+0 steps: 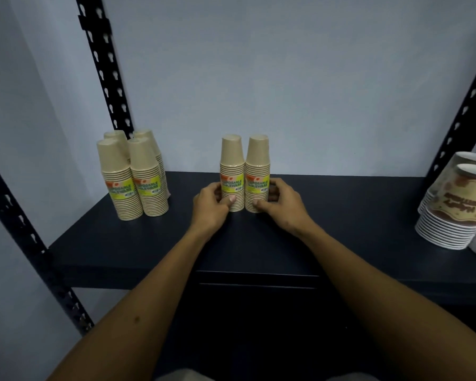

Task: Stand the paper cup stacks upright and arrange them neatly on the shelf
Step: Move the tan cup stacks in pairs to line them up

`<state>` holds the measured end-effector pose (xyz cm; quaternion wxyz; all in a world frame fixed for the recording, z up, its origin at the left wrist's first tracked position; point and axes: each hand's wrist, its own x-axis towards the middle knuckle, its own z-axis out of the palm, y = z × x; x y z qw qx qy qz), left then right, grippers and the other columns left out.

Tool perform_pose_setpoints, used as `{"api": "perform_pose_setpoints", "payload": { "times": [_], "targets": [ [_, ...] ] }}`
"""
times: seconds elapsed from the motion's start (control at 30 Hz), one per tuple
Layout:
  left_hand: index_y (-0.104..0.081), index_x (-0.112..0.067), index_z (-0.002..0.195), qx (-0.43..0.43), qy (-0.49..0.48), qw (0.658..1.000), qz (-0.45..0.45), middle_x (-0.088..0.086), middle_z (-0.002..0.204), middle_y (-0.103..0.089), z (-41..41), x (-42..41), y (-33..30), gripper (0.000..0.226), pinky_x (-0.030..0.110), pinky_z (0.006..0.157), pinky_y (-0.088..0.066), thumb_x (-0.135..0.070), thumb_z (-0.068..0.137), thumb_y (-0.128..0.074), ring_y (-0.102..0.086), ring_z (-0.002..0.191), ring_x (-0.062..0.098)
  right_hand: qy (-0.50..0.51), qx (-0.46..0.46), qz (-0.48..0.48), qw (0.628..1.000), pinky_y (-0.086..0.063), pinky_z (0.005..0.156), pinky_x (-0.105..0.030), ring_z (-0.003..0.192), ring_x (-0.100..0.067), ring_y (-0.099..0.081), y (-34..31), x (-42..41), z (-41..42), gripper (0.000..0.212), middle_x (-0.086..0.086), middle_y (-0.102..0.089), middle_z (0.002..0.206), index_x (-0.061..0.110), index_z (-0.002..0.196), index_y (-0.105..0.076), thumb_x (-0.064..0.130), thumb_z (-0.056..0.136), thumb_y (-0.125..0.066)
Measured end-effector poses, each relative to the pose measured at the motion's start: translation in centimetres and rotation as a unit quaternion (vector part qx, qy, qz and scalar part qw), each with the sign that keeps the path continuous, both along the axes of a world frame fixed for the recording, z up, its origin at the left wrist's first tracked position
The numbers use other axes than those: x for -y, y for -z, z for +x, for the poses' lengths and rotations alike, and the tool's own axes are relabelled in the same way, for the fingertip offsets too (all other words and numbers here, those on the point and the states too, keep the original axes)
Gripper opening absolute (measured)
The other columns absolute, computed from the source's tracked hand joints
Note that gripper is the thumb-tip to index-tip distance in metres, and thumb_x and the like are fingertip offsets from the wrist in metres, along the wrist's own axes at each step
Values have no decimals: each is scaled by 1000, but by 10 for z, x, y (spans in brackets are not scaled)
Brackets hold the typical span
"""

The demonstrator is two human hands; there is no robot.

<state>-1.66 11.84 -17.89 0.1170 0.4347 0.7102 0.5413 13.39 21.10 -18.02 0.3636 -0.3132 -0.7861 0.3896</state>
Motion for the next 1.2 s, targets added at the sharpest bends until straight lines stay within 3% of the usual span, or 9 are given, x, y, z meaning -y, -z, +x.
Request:
{"api": "perform_pose_setpoints", "payload": {
  "times": [0.07, 0.2, 0.7, 0.93, 1.2],
  "targets": [
    [-54, -10, 131, 11, 7, 1000, 1, 3, 123, -65, -1, 0, 1, 47, 26, 93, -46, -14, 86, -69, -59, 107, 11, -1, 6, -6, 1000, -53, 90, -26, 102, -8, -64, 1, 0, 0, 58, 1, -65, 118, 15, 131, -50, 15, 80, -76],
    [-52, -11, 132, 32, 22, 999, -4, 3, 126, -63, -2, 3, 3, 53, 34, 100, -48, -13, 83, -73, -60, 113, 15, 8, 16, 0, 1000, -47, 84, -15, 101, -6, -61, 2, 2, 0, 55, -1, -64, 122, 12, 131, -51, 15, 82, -75],
    [-55, -10, 130, 44, 24, 999, -11, 4, 124, -64, -1, 4, 3, 49, 32, 99, -48, -9, 84, -71, -60, 113, 16, 26, 44, 24, 998, -43, 70, -2, 96, -4, -60, 1, 3, 1, 50, -1, -66, 117, 11, 130, -54, 16, 84, -73],
    [-54, -11, 129, 52, 25, 998, -13, 3, 123, -64, -1, 5, 2, 49, 34, 99, -49, -9, 83, -71, -61, 112, 15, 29, 44, 21, 998, -43, 70, -5, 93, -5, -60, -1, 5, 0, 51, 0, -66, 117, 11, 129, -54, 16, 83, -74],
    [-54, -12, 129, 54, 23, 998, -11, 3, 122, -65, -2, 4, 2, 55, 35, 99, -50, -10, 79, -75, -62, 110, 15, 27, 51, 22, 998, -48, 86, -20, 100, -8, -62, -1, 6, -1, 56, -3, -65, 121, 11, 130, -53, 15, 79, -76]
  ]
}}
